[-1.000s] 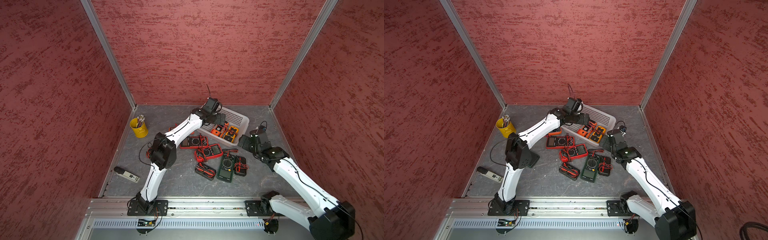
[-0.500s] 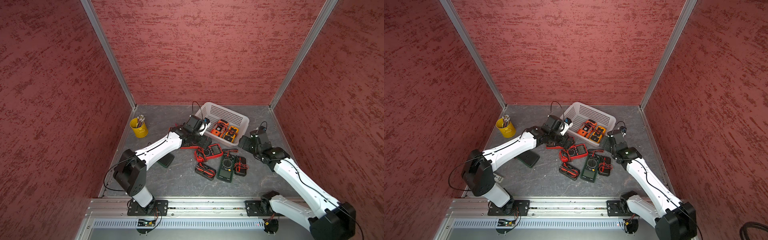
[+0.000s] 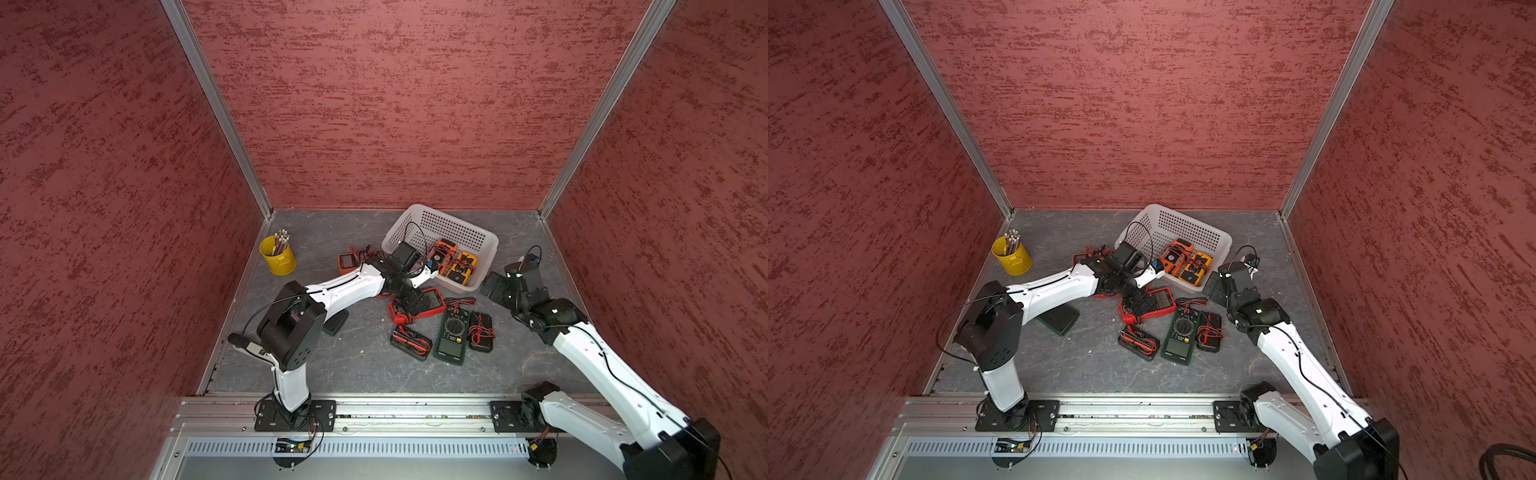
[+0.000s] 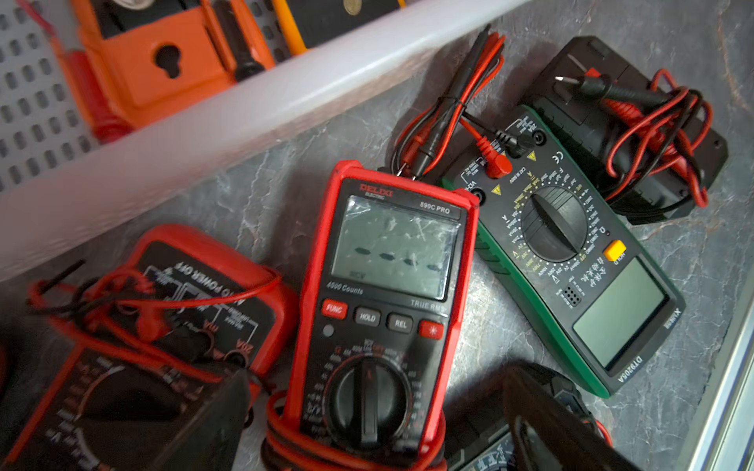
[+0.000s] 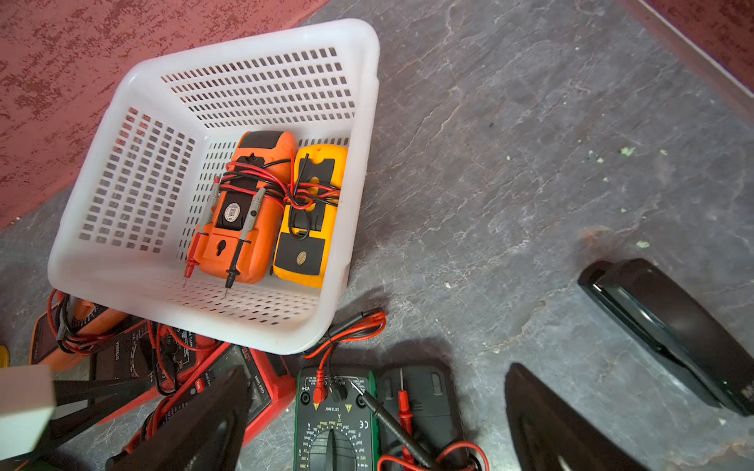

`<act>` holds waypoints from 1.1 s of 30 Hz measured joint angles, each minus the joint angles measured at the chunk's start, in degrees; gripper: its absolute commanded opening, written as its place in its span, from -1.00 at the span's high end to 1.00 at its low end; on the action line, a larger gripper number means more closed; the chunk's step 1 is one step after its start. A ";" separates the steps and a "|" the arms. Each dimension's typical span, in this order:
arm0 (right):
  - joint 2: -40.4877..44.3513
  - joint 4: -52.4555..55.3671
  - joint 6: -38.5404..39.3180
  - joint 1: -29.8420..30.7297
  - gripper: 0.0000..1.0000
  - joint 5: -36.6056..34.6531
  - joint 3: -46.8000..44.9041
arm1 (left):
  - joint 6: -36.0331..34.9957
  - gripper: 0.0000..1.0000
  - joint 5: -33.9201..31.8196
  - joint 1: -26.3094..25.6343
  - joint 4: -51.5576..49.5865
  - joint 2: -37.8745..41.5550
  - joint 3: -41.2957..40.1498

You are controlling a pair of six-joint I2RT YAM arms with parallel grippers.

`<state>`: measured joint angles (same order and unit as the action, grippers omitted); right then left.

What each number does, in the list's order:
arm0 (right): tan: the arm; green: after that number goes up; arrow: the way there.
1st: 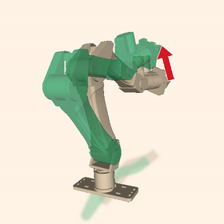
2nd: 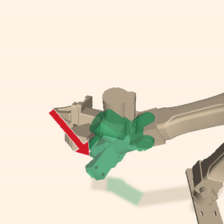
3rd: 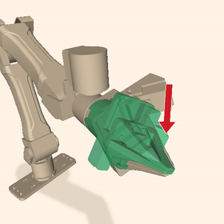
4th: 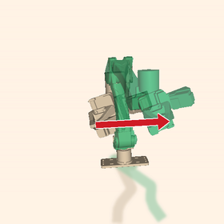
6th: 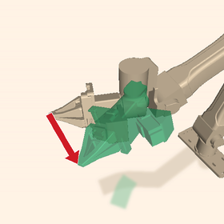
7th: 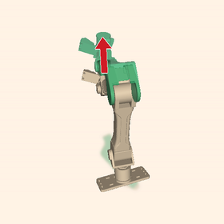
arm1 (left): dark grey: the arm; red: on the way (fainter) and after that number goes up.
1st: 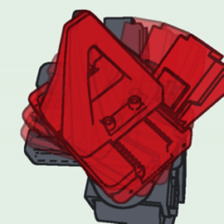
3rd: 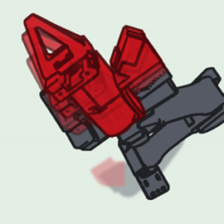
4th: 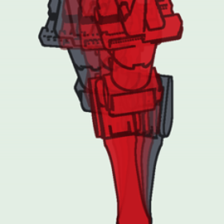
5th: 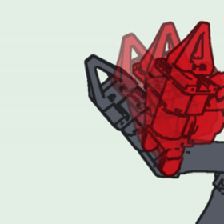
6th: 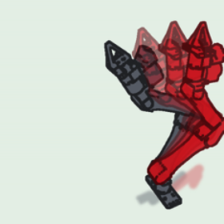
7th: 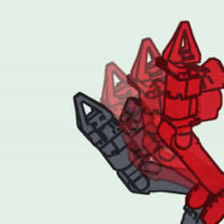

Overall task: Put the multimeter into the basket
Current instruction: Pick up the multimeter from the center of the board.

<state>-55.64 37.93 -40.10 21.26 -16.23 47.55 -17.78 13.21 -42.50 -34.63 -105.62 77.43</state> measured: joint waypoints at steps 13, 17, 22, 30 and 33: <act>0.13 0.50 0.00 0.00 -0.98 -0.52 0.00 | -2.51 -0.99 -5.20 -2.51 -1.97 -4.98 2.95; 0.09 0.50 0.00 0.00 -0.98 -0.52 0.00 | -2.51 -0.81 -6.08 -2.51 -2.32 -5.16 2.95; -0.42 0.50 0.00 0.00 -0.98 -0.59 0.00 | -3.28 -0.52 -6.23 -2.56 -2.69 -5.18 2.93; -0.52 0.46 -0.22 0.00 -0.98 -0.92 0.00 | -2.69 -0.83 -6.45 -2.93 -2.05 -4.94 1.44; -0.57 0.44 -0.31 0.00 -0.98 -0.94 0.00 | -2.56 -0.84 -8.04 -3.41 -1.75 -4.94 -0.07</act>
<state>-56.21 38.37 -40.40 21.26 -17.17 47.55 -20.34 5.17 -45.91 -36.38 -110.56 77.36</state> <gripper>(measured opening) 0.989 0.919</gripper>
